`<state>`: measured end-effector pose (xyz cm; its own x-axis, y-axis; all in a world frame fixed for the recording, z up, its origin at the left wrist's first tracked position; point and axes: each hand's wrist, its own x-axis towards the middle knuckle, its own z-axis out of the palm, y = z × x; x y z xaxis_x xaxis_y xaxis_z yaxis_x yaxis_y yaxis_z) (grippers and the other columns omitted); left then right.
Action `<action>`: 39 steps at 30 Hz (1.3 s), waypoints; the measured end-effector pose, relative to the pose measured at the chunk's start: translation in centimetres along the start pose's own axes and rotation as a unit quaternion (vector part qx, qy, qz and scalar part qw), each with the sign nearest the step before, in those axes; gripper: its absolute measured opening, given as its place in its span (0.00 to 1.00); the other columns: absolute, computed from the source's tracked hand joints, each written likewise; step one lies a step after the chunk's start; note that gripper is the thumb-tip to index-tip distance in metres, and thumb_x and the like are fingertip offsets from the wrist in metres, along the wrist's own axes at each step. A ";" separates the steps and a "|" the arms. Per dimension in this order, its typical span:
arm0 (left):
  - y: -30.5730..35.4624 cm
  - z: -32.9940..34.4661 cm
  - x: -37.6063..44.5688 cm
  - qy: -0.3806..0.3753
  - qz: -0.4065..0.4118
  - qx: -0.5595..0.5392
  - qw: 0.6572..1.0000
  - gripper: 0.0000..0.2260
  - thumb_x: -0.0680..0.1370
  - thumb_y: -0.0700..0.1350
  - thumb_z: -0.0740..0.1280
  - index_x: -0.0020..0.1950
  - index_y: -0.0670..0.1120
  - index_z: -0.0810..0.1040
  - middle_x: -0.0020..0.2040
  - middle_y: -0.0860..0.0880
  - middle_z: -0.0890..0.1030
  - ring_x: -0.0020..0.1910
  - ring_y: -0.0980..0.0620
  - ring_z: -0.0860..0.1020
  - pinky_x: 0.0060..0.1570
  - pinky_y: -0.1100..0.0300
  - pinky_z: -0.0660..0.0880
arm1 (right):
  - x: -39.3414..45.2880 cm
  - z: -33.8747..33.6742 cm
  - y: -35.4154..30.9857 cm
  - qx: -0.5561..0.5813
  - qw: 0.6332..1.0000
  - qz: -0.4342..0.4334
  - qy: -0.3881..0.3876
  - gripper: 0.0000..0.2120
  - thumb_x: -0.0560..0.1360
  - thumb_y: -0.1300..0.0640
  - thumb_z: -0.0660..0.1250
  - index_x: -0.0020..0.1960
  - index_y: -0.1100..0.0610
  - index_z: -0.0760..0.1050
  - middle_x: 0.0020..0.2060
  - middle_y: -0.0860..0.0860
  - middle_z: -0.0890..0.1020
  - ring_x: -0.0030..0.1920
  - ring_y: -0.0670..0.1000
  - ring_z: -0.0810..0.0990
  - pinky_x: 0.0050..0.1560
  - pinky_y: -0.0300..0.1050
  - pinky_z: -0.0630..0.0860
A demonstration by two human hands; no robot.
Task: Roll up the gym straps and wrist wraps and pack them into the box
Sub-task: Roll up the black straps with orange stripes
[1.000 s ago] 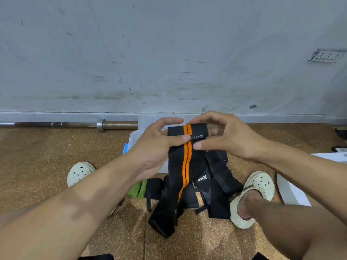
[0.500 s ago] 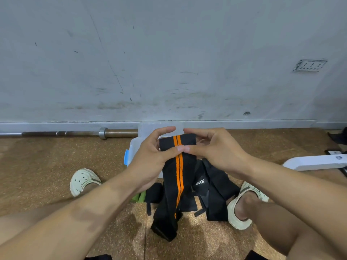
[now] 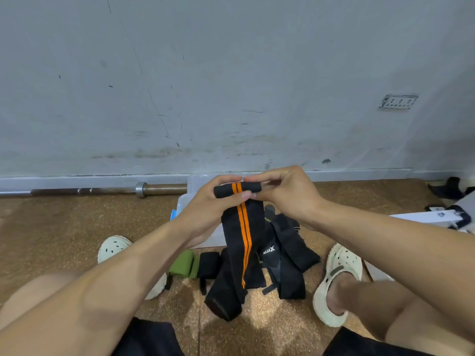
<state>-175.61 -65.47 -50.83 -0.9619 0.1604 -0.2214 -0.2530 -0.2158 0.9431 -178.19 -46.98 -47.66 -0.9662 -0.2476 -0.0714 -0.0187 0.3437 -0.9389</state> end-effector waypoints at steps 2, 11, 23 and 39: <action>0.9 -0.1 0.0 -0.036 -0.013 -0.008 0.999 0.21 0.79 0.51 0.69 0.68 0.42 0.77 0.61 0.38 0.83 0.60 0.41 0.82 0.61 0.47 0.79 | -0.1 -0.2 -0.4 -0.005 0.999 -0.033 0.002 0.13 0.73 0.67 0.77 0.52 0.52 0.88 0.46 0.51 0.89 0.50 0.49 0.88 0.57 0.43 0.82; 2.2 0.3 -1.5 0.023 0.029 0.081 0.996 0.23 0.76 0.45 0.73 0.71 0.51 0.73 0.55 0.44 0.86 0.55 0.45 0.85 0.54 0.51 0.82 | -0.1 -1.9 -1.2 0.059 0.994 -0.004 -0.096 0.24 0.69 0.67 0.79 0.60 0.48 0.84 0.56 0.52 0.86 0.56 0.59 0.86 0.61 0.62 0.80; 6.4 2.0 -1.1 0.044 0.068 0.063 0.995 0.22 0.76 0.42 0.74 0.69 0.49 0.75 0.57 0.45 0.85 0.55 0.49 0.85 0.51 0.58 0.81 | 1.3 -3.4 -3.7 -0.010 0.989 -0.148 0.000 0.15 0.71 0.61 0.79 0.55 0.47 0.85 0.44 0.46 0.88 0.45 0.43 0.86 0.50 0.35 0.81; 0.3 1.2 4.5 0.053 0.022 -0.021 0.998 0.16 0.76 0.44 0.73 0.63 0.43 0.77 0.55 0.42 0.85 0.56 0.43 0.84 0.60 0.48 0.80 | 2.2 0.3 2.1 -0.016 0.993 -0.090 0.071 0.21 0.83 0.53 0.66 0.74 0.40 0.71 0.49 0.32 0.85 0.53 0.32 0.82 0.52 0.28 0.76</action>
<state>-179.87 -63.68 -51.23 -0.9770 0.0483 -0.2076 -0.2130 -0.2604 0.9417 -180.30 -47.11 -49.89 -0.9731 -0.1778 0.1465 -0.1999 0.3354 -0.9206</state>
